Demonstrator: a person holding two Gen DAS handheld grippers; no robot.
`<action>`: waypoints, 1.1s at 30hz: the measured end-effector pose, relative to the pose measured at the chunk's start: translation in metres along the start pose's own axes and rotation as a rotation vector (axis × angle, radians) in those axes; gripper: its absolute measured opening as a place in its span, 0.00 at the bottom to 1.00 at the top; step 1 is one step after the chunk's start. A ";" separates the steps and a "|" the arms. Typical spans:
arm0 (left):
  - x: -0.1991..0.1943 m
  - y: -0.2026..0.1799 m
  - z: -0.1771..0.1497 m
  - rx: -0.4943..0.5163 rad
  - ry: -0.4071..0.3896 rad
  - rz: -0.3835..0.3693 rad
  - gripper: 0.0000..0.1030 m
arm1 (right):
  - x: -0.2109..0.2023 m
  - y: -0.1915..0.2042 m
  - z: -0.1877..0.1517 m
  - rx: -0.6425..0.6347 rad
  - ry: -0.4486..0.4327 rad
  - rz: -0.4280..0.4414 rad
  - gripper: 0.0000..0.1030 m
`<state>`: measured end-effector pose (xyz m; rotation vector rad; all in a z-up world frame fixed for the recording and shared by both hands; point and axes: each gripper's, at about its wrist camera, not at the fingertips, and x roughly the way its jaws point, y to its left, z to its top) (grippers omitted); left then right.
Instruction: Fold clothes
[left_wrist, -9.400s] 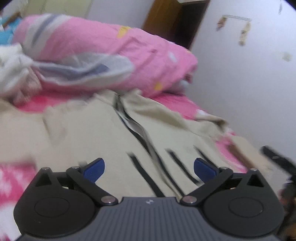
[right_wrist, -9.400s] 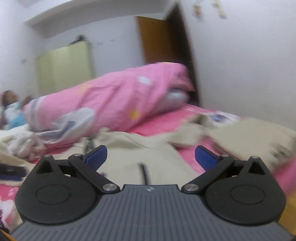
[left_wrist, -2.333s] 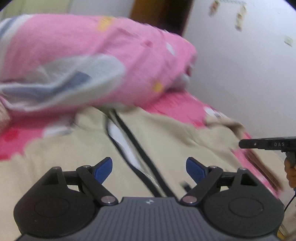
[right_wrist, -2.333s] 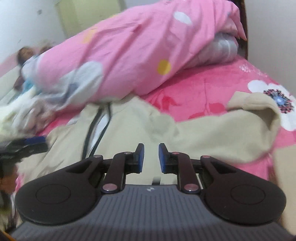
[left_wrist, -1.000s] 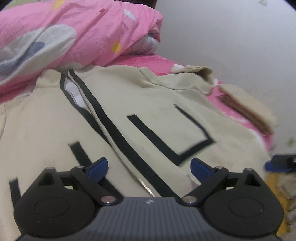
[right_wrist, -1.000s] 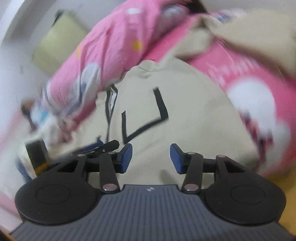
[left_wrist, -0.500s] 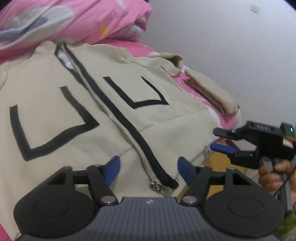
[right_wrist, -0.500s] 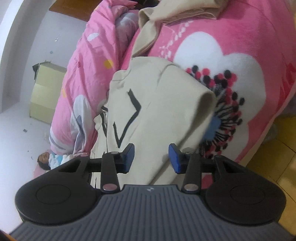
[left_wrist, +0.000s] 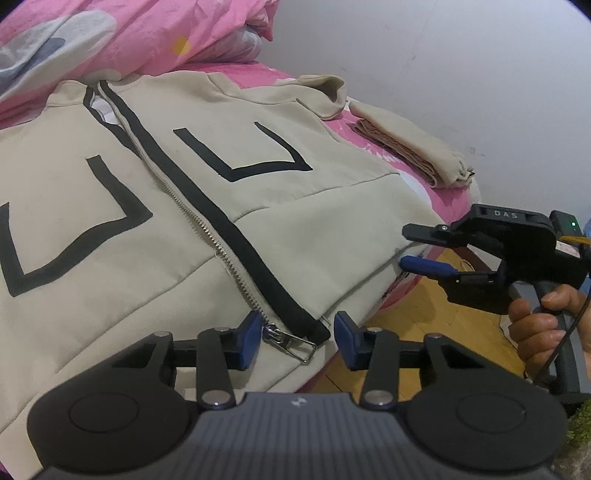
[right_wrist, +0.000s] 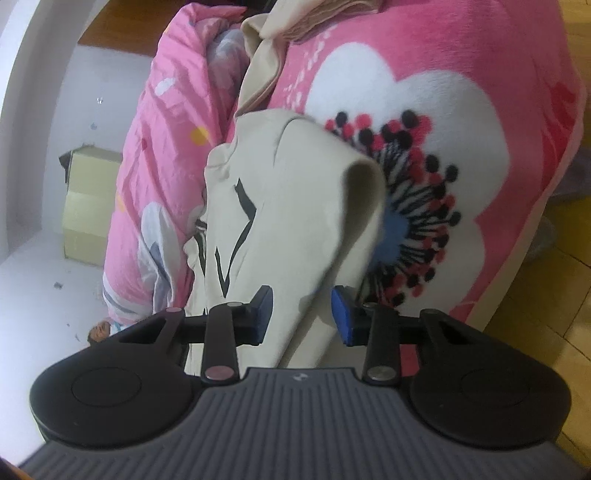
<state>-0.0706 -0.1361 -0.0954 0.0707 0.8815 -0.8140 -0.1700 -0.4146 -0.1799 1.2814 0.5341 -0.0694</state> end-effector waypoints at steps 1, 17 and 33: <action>0.000 0.000 0.000 0.002 0.000 0.001 0.40 | 0.000 -0.001 0.001 0.008 -0.003 0.011 0.33; 0.000 -0.003 -0.004 0.024 0.001 0.015 0.38 | 0.020 0.000 -0.009 0.046 0.076 0.116 0.28; -0.001 0.000 -0.009 0.036 -0.010 -0.014 0.39 | 0.057 0.027 -0.056 -0.057 0.269 0.170 0.02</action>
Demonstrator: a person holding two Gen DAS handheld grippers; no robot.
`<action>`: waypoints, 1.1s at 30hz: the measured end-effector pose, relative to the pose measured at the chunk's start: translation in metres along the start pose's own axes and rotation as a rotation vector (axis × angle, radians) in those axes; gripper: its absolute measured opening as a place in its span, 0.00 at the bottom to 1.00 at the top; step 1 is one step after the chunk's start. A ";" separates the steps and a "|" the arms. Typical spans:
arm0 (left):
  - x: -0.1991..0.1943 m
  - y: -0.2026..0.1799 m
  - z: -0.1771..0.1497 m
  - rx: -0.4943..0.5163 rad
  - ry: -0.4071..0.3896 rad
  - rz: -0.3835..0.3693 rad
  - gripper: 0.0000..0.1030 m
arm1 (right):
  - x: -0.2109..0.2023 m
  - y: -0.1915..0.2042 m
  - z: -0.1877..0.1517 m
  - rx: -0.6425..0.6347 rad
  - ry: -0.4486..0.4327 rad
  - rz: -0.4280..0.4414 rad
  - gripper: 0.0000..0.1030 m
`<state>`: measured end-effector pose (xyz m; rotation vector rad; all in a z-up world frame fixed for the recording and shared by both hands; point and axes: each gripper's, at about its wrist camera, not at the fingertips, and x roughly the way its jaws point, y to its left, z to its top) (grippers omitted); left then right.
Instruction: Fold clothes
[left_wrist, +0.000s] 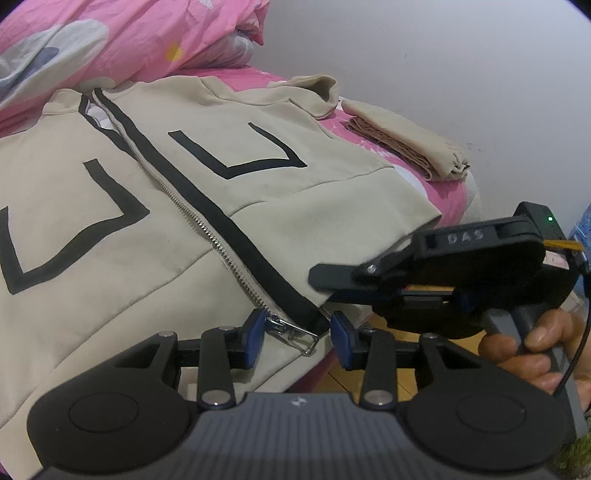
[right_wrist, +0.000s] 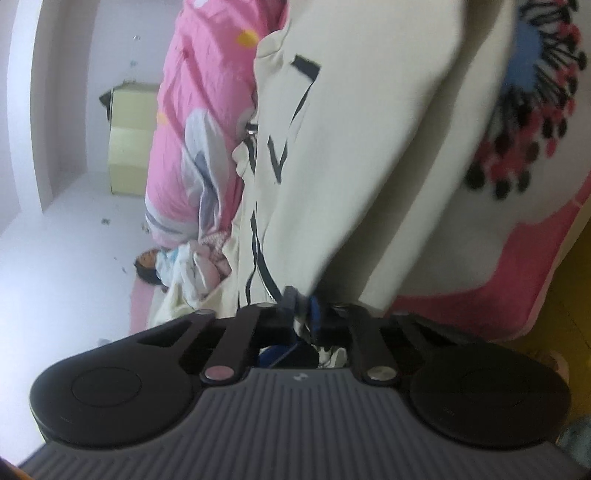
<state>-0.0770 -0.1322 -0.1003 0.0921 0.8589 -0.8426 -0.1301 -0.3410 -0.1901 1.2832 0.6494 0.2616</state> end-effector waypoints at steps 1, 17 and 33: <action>0.000 0.000 0.000 0.001 0.000 -0.004 0.39 | -0.001 0.002 -0.002 -0.016 -0.003 0.000 0.01; 0.008 -0.012 -0.003 0.041 0.027 -0.064 0.39 | -0.030 -0.002 -0.004 -0.087 -0.017 -0.052 0.01; 0.010 -0.029 0.013 0.222 -0.066 0.004 0.40 | -0.079 0.015 0.004 -0.267 -0.186 -0.197 0.06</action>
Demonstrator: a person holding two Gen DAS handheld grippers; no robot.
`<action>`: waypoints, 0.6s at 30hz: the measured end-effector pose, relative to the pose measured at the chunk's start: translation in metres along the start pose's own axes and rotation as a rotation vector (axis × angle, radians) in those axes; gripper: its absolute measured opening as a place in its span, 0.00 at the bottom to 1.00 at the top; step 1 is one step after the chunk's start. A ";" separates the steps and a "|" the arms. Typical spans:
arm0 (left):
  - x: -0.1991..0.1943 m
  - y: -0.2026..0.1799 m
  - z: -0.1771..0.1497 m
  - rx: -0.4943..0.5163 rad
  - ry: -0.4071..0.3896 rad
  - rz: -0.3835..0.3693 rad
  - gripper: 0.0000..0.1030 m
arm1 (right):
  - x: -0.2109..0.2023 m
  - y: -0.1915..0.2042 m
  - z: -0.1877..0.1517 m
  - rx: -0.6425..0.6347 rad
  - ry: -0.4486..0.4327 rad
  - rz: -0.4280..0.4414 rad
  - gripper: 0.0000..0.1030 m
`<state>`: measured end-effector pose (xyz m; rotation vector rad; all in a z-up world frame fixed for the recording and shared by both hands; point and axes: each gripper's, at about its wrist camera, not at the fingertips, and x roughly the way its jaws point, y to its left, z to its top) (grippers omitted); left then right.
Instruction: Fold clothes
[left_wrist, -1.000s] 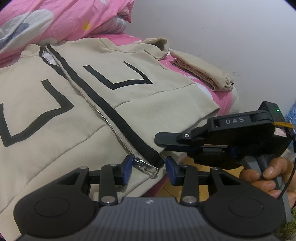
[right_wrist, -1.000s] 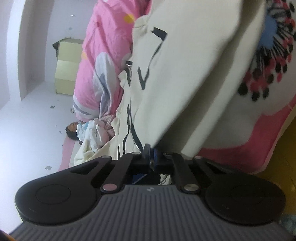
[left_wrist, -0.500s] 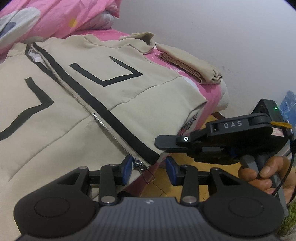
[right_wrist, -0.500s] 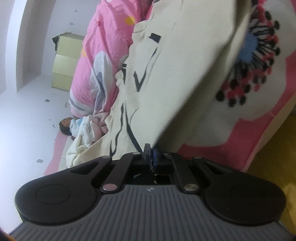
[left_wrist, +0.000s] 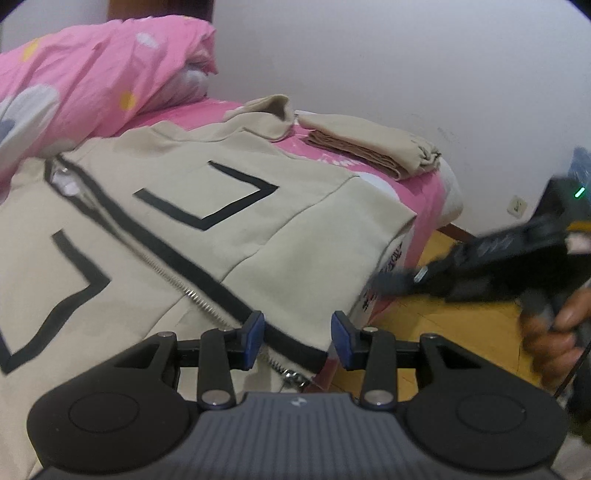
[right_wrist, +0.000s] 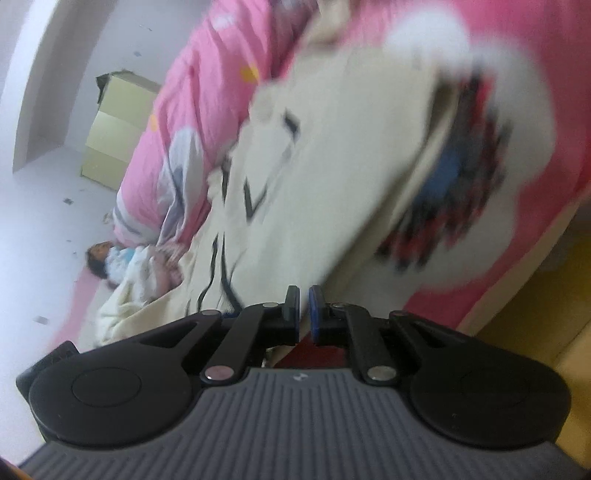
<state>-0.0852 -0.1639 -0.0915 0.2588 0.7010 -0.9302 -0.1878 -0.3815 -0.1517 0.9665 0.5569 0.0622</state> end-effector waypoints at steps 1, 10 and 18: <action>0.002 0.000 0.000 0.004 0.000 -0.002 0.40 | -0.009 0.005 0.004 -0.054 -0.041 -0.024 0.06; 0.006 0.004 -0.001 -0.033 0.001 -0.020 0.41 | 0.025 0.047 0.005 -0.768 -0.139 -0.405 0.05; 0.006 0.009 -0.001 -0.052 0.002 -0.040 0.41 | 0.012 0.041 0.017 -0.802 -0.160 -0.555 0.05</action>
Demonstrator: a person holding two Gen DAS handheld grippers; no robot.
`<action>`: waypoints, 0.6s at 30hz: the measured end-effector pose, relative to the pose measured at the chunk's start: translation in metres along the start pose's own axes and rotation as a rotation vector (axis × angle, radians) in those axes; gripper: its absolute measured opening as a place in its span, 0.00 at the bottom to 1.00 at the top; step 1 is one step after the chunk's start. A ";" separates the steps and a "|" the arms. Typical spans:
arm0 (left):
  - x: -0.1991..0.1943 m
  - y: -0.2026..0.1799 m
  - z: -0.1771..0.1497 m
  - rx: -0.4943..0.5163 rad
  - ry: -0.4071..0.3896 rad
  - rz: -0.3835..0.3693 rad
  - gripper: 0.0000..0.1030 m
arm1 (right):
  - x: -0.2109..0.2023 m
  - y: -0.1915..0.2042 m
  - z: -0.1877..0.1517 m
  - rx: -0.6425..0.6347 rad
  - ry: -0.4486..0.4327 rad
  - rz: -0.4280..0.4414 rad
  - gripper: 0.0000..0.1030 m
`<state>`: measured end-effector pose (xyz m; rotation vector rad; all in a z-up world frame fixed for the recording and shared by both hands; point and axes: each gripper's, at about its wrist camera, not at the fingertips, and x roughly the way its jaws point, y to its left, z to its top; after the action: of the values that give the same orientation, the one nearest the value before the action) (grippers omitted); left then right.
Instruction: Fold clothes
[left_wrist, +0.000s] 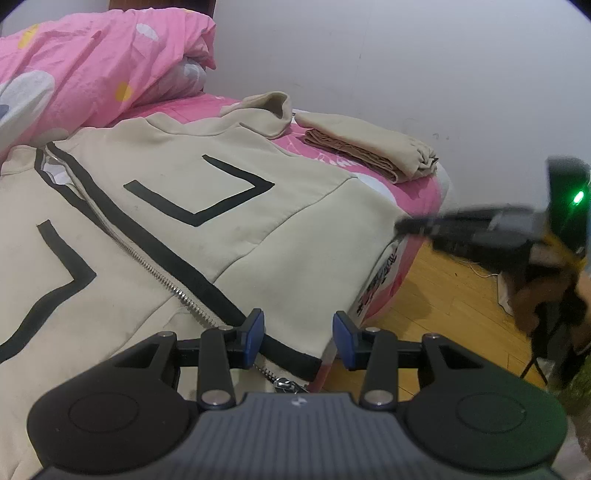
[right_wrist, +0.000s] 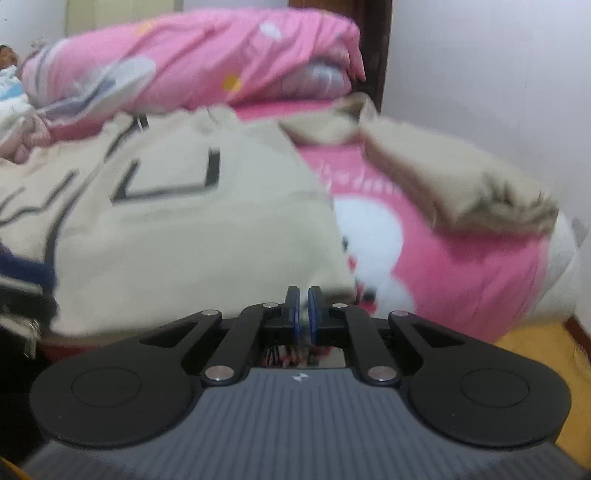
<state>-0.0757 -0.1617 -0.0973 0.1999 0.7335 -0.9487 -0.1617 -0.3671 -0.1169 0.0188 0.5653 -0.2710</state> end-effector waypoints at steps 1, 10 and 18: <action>0.000 0.000 0.000 -0.001 0.000 -0.001 0.41 | -0.004 0.001 0.006 -0.011 -0.031 0.004 0.05; -0.003 0.006 -0.004 -0.032 -0.017 -0.025 0.43 | 0.045 0.011 -0.002 -0.159 -0.033 -0.018 0.02; -0.003 0.009 -0.006 -0.056 -0.032 -0.046 0.46 | 0.039 0.003 0.053 -0.126 -0.104 0.012 0.04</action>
<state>-0.0729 -0.1515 -0.1011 0.1193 0.7370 -0.9717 -0.1016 -0.3788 -0.0935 -0.1133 0.4779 -0.2233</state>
